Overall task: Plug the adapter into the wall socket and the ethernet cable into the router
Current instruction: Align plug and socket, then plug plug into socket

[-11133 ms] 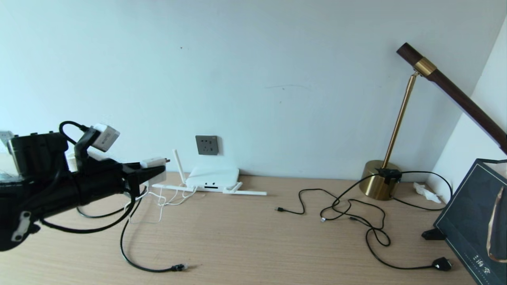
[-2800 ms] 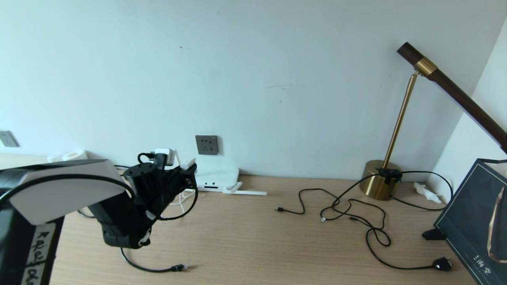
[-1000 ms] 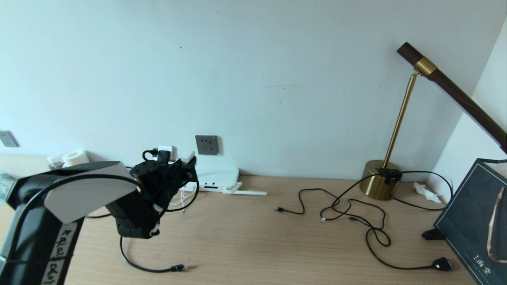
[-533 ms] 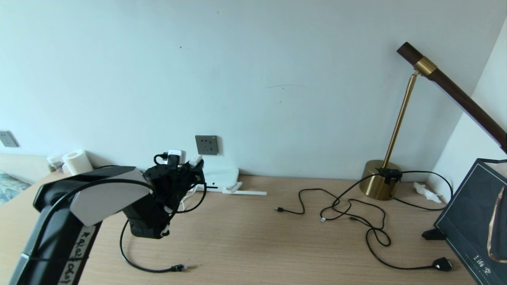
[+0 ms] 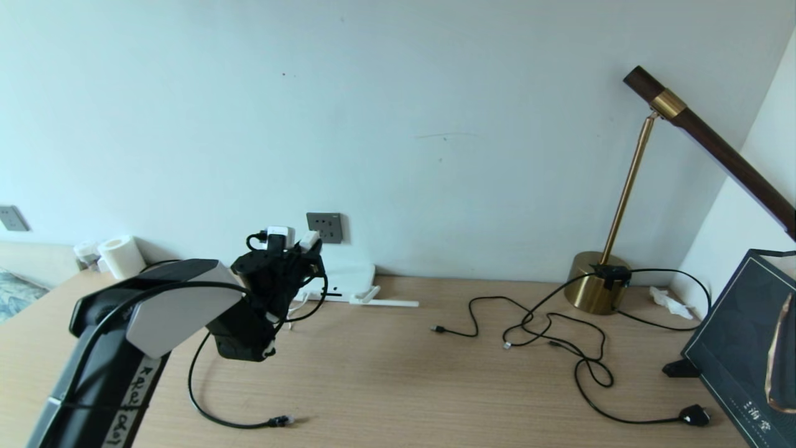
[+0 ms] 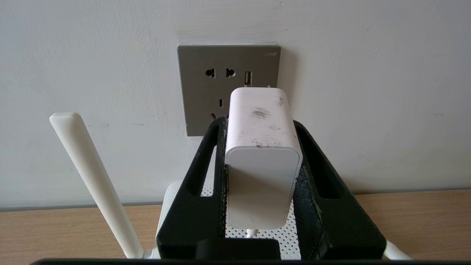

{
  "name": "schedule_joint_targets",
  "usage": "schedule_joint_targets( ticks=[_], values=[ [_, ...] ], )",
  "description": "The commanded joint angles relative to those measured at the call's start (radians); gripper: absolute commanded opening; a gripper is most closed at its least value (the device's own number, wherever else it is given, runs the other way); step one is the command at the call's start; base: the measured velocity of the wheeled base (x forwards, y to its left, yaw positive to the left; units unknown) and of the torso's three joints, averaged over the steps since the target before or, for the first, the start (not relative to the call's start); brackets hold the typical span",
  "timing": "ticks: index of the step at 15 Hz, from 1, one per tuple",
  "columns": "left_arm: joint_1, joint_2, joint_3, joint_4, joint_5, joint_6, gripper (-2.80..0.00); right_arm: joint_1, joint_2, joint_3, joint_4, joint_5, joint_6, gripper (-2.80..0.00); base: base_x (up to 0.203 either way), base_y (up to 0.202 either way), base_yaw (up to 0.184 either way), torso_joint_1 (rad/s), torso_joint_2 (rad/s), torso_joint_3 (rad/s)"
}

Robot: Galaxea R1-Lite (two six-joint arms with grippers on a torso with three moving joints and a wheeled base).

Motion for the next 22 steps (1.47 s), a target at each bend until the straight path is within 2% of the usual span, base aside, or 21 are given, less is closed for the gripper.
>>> schedule_joint_targets(
  ticks=[1, 14, 22],
  values=[
    [0.001, 0.012, -0.028, 0.01, 0.003, 0.0, -2.8, 0.0, 0.0, 0.0, 0.001, 0.0, 0.0, -2.8, 0.0, 0.0, 0.0, 0.0, 0.0, 0.0],
    [0.01, 0.043, -0.127, 0.118, 0.032, -0.002, -2.8, 0.0, 0.0, 0.0, 0.001, 0.0, 0.0, -2.8, 0.0, 0.0, 0.0, 0.0, 0.0, 0.0],
    [0.016, 0.064, -0.176, 0.123, 0.038, -0.002, -2.8, 0.0, 0.0, 0.0, 0.001, 0.0, 0.0, -2.8, 0.0, 0.0, 0.0, 0.0, 0.0, 0.0]
  ],
)
